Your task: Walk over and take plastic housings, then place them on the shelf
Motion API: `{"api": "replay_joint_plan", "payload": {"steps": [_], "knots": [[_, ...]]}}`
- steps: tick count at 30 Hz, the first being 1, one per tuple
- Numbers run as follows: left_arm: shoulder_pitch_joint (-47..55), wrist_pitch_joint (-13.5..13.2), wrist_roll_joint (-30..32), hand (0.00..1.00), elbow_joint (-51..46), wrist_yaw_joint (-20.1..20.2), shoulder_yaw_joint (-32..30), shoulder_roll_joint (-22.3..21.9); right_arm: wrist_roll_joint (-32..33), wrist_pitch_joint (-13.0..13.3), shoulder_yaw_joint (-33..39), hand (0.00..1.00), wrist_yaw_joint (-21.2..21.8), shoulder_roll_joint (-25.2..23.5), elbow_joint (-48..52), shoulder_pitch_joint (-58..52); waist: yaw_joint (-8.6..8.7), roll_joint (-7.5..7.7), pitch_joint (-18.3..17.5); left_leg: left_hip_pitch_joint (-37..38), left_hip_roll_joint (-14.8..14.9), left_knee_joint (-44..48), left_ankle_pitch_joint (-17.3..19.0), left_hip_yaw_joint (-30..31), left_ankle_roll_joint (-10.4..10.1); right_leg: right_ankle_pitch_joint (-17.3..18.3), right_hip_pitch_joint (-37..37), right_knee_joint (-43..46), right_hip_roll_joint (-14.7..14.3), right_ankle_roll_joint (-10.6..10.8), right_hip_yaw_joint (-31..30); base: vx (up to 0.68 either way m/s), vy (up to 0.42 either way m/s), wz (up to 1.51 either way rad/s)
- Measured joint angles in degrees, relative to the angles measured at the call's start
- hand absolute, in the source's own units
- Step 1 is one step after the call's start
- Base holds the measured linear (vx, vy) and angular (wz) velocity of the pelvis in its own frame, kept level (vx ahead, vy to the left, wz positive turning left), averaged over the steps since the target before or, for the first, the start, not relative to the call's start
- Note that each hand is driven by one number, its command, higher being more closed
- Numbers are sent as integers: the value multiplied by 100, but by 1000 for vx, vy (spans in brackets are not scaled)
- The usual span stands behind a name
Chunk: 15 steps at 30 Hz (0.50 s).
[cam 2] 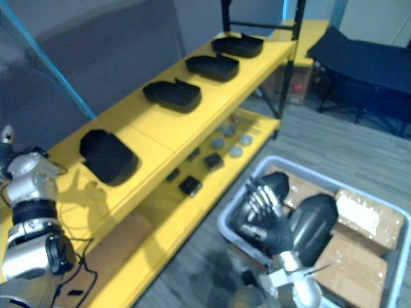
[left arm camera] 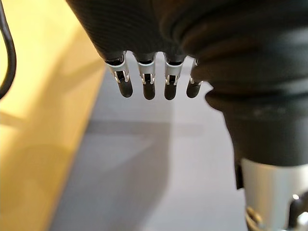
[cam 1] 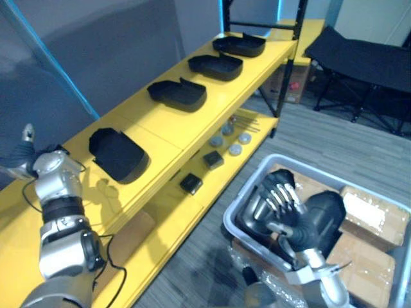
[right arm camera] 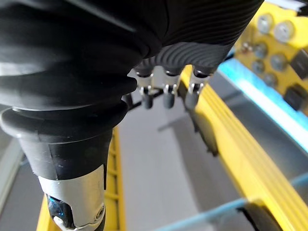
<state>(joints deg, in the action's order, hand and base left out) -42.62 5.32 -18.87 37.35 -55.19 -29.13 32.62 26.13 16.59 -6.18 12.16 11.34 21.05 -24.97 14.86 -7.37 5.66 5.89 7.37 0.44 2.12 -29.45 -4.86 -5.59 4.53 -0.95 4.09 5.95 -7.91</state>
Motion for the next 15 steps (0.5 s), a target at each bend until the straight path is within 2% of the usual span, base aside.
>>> {"api": "replay_joint_plan", "payload": {"steps": [2, 4, 6, 8, 10, 11, 13, 15], "knots": [[31, -391, 31, 0, 0, 99, -6, 88, -67, 56, 57, 0, -228, 1, -163, 139, -75, 39, -44, -7, -3, -17, -11, 106, -17, -38, -91, -120, 5, -15, 92, 27, -4, 16], [169, -621, 120, 0, -21, 201, 23, 86, -172, 57, 94, 0, -342, 16, -218, 224, -120, 49, -66, -14, -1, -30, -21, 161, -30, -60, -138, -185, 10, -21, 142, 23, -10, 15], [850, -960, 141, 0, -413, 354, 48, 63, -287, 57, 164, 0, -522, 12, -341, 433, -175, 61, -91, -10, 2, -75, -40, 256, -53, -87, -223, -298, 13, -31, 237, 38, -15, 19], [1437, -1112, 199, 0, -875, 430, 46, -38, -289, 42, 282, 0, -616, 11, -461, 521, -211, 83, -105, -17, 4, -100, -51, 384, -68, -94, -298, -354, 20, -31, 342, 47, -11, 24], [2372, -1345, 418, 0, -1760, 500, -4, -462, -266, -18, 538, 0, -627, 16, -610, 550, -458, 120, -125, -22, 5, -109, -51, 521, -68, -90, -367, -359, 31, -30, 488, 52, -2, 31], [2614, -1375, 424, 0, -1996, 522, -12, -599, -269, -67, 624, 0, -629, 19, -646, 563, -523, 136, -136, -25, 2, -110, -51, 560, -68, -86, -386, -360, 39, -30, 542, 38, 6, 34], [3550, -1439, 538, 0, -2875, 683, -149, -1235, -291, -178, 740, 0, -628, 20, -813, 698, -764, 206, -183, -46, -20, -109, -51, 750, -67, -63, -477, -367, 80, -25, 786, 12, 10, 38], [4211, -1394, 706, 0, -3329, 794, -177, -1651, -552, -191, 766, 0, -627, 12, -909, 817, -909, 280, -270, -118, -43, -102, -61, 905, -55, -54, -482, -369, 114, -25, 966, -17, 6, 42]]}}
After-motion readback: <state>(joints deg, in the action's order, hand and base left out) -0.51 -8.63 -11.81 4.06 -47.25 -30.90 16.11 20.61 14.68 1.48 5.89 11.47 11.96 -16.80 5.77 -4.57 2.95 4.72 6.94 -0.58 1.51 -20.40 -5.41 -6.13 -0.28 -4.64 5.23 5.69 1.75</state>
